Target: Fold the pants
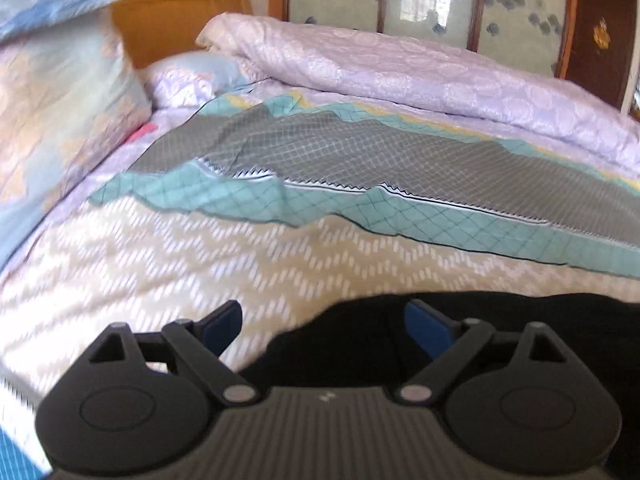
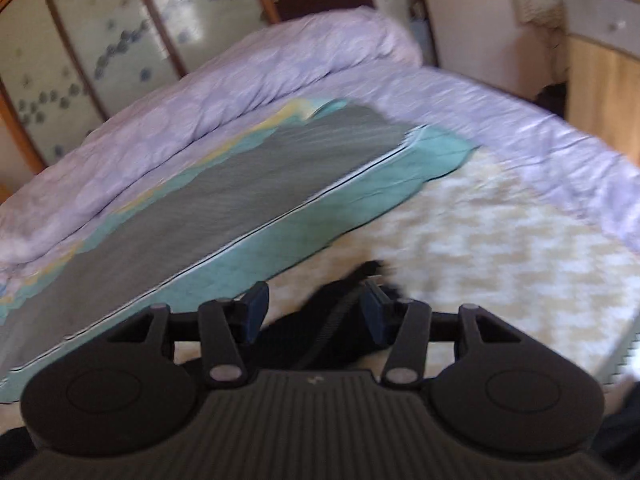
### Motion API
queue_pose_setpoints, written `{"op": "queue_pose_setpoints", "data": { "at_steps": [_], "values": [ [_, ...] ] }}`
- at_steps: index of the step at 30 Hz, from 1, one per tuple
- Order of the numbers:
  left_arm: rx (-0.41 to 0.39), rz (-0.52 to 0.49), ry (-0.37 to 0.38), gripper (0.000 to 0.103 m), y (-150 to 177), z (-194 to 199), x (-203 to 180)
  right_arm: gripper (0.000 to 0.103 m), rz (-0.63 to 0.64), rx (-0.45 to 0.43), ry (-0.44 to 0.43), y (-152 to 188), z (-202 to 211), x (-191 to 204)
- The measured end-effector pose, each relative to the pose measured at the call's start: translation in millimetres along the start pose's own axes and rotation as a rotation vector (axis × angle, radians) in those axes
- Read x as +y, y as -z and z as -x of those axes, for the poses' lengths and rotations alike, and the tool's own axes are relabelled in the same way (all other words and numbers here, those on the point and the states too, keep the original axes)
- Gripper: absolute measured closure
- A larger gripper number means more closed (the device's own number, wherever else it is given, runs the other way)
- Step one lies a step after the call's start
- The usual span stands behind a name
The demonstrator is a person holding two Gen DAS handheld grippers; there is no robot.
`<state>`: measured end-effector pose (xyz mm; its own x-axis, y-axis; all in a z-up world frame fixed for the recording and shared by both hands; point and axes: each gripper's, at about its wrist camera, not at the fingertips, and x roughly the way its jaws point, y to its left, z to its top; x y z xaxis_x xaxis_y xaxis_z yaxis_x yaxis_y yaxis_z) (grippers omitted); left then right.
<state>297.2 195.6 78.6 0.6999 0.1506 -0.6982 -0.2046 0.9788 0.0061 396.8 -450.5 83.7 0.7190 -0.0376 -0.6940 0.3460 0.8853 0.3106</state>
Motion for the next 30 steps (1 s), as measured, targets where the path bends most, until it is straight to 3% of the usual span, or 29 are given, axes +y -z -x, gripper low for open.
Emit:
{"op": "queue_pose_setpoints", "data": {
  "at_steps": [2, 4, 6, 7, 8, 9, 10, 11, 14, 16, 20, 25, 28, 30],
  "values": [
    [0.004, -0.025, 0.015, 0.007, -2.1, -11.5, -9.4, 0.050, -0.006, 0.054, 0.021, -1.9, -27.7, 12.5],
    [0.021, -0.045, 0.019, 0.010, 1.4, -27.3, -16.0, 0.050, -0.022, 0.108, 0.089, -1.9, -65.0, 22.7],
    [0.040, -0.056, 0.023, 0.034, 7.4, -38.3, -23.5, 0.050, -0.016, 0.145, 0.211, 4.7, -95.4, 23.5],
    [0.065, -0.060, 0.046, 0.065, 10.7, -43.3, -26.6, 0.050, -0.020, 0.168, 0.241, 11.6, -105.7, 20.7],
    [0.083, -0.065, 0.061, 0.082, 15.7, -47.8, -26.3, 0.057, -0.005, 0.165, 0.252, 16.8, -114.5, 19.5],
    [0.079, -0.079, 0.050, 0.084, 18.3, -46.6, -31.0, 0.077, 0.035, 0.148, 0.287, 24.0, -115.0, 21.6],
    [0.061, -0.098, 0.037, 0.089, 21.3, -40.9, -35.9, 0.087, 0.082, 0.136, 0.336, 27.1, -118.0, 26.9],
    [0.034, -0.125, 0.033, 0.090, 22.9, -33.1, -40.3, 0.098, 0.094, 0.133, 0.314, 25.7, -115.2, 27.1],
    [-0.039, -0.130, 0.052, 0.091, 15.1, 1.5, -38.4, 0.099, 0.015, 0.045, 0.230, 18.1, -83.9, 15.7],
    [-0.099, -0.086, 0.086, 0.091, 6.8, 33.6, -28.4, 0.099, -0.064, -0.048, 0.150, 8.0, -52.7, 0.4],
    [-0.199, 0.010, 0.150, 0.092, 3.9, 97.9, -8.5, 0.099, -0.263, -0.145, -0.009, -2.4, 19.9, -47.3],
    [-0.292, 0.072, 0.269, 0.091, 52.4, 176.9, 6.0, 0.098, -0.439, -0.231, -0.094, 25.8, 118.5, -129.9],
    [-0.255, 0.088, 0.330, 0.091, 96.1, 204.6, 12.3, 0.098, -0.495, -0.261, -0.083, 64.7, 171.7, -177.2],
    [-0.206, 0.083, 0.361, 0.090, 129.6, 215.5, 11.7, 0.098, -0.503, -0.258, -0.029, 97.6, 196.3, -206.8]
  ]
}}
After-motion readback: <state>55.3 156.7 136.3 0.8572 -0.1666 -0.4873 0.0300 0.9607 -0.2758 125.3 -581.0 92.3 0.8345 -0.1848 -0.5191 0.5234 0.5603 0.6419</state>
